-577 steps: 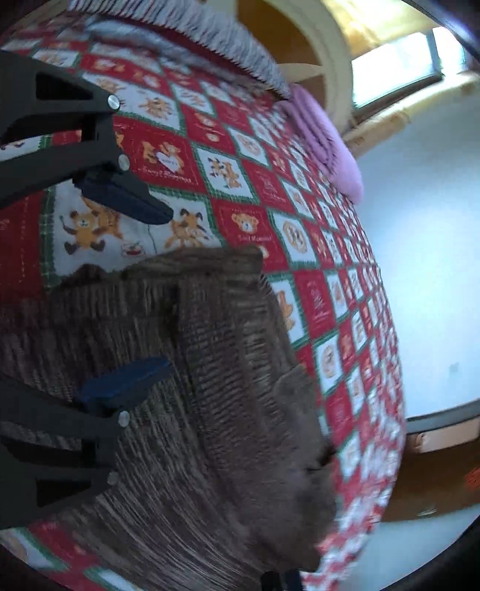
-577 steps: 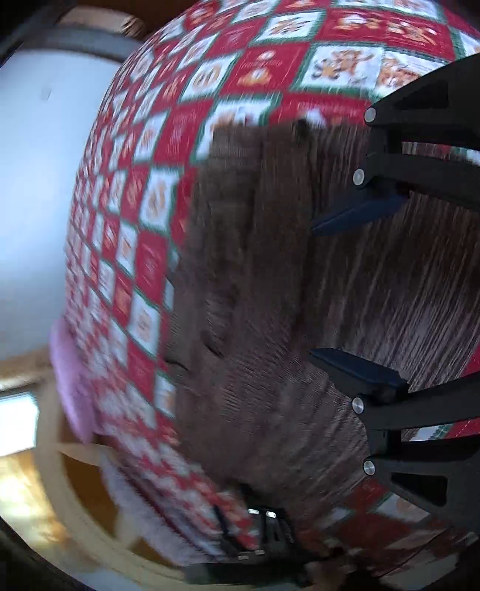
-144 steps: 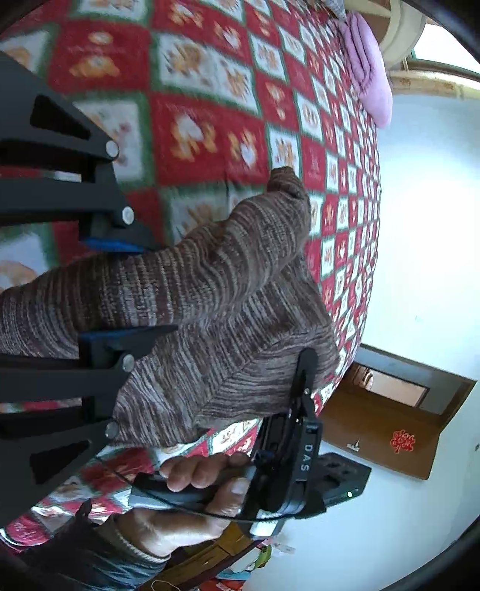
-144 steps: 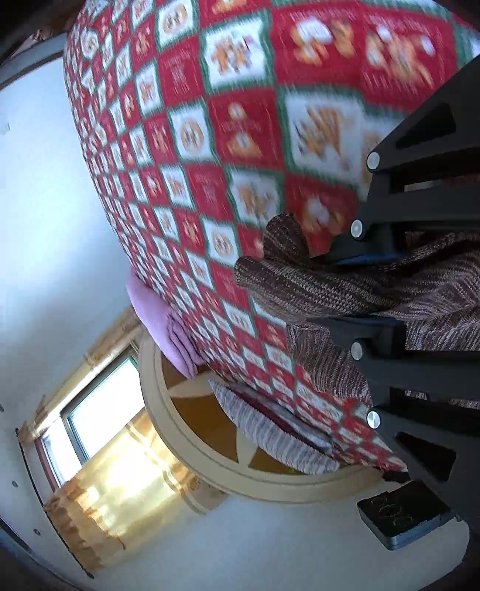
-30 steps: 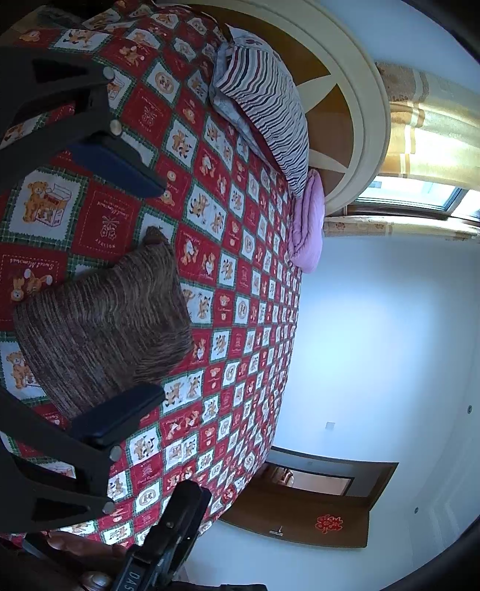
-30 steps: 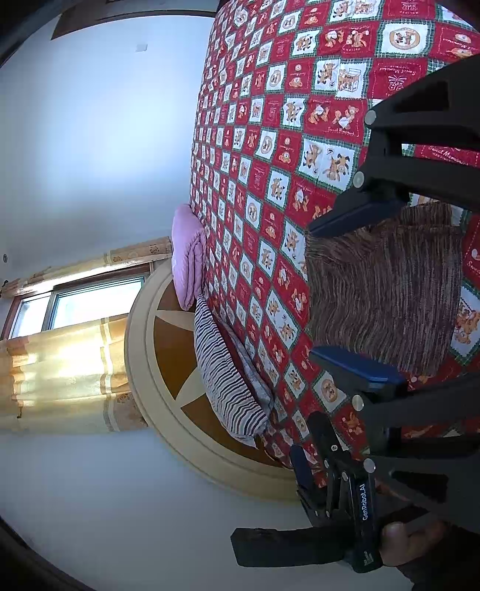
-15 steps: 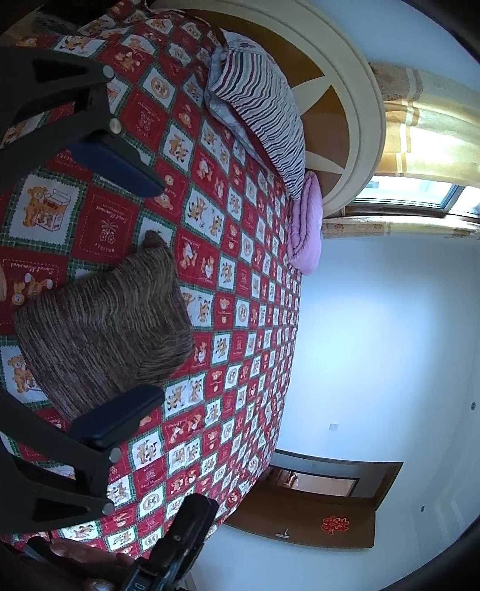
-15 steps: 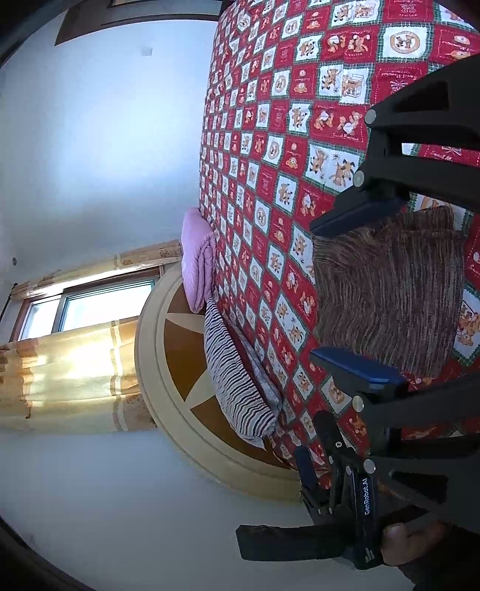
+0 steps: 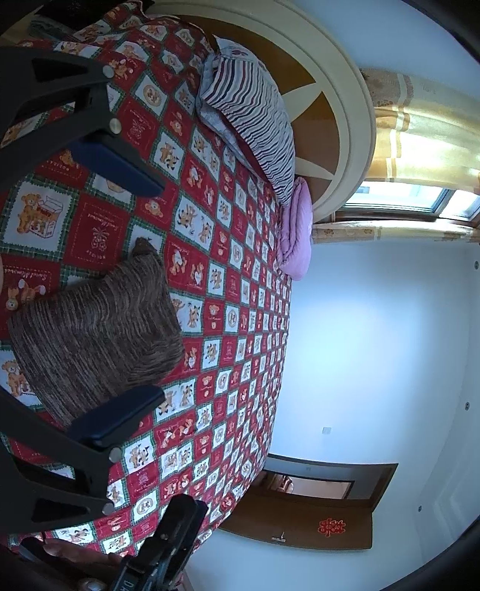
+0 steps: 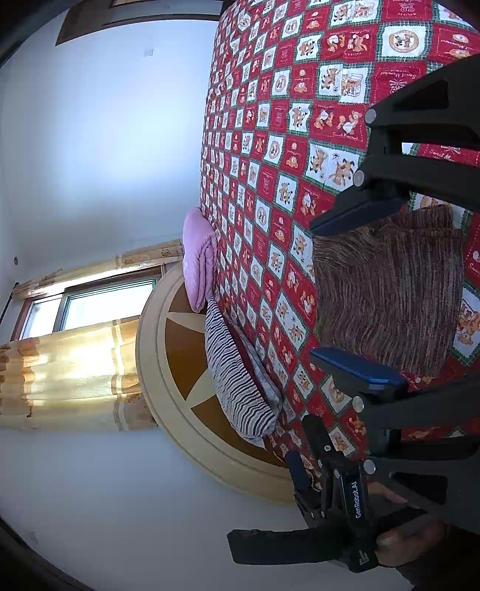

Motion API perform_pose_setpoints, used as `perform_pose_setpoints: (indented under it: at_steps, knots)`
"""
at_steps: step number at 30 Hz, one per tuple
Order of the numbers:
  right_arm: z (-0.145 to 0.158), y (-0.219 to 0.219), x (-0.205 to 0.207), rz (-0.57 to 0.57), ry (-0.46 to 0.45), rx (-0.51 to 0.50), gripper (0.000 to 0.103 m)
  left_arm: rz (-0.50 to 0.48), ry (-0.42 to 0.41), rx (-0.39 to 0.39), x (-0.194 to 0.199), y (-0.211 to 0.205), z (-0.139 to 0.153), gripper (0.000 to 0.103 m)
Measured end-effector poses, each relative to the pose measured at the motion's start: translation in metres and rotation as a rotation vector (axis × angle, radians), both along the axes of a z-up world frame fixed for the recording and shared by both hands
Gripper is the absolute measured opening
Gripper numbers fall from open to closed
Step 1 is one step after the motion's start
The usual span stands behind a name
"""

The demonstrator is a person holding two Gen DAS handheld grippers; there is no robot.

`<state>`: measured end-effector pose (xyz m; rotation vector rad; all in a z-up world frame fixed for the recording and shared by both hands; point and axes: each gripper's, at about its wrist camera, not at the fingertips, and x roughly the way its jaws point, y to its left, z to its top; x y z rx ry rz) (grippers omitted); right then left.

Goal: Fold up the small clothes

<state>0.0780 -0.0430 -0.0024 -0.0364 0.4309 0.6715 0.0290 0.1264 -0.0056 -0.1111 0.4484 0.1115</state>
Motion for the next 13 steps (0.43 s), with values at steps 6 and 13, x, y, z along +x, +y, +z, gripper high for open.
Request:
perform_pose_setpoints:
  at_steps: [6,13]
  knots:
    - [-0.002,0.002,-0.001,0.004,0.0,-0.005,0.064,0.003,0.0,0.009,0.001,-0.001,-0.001,0.103]
    - [-0.004,0.002,-0.002,0.005,0.006,-0.01,0.064,-0.008,-0.029,0.053,-0.002,-0.009,0.0,0.103]
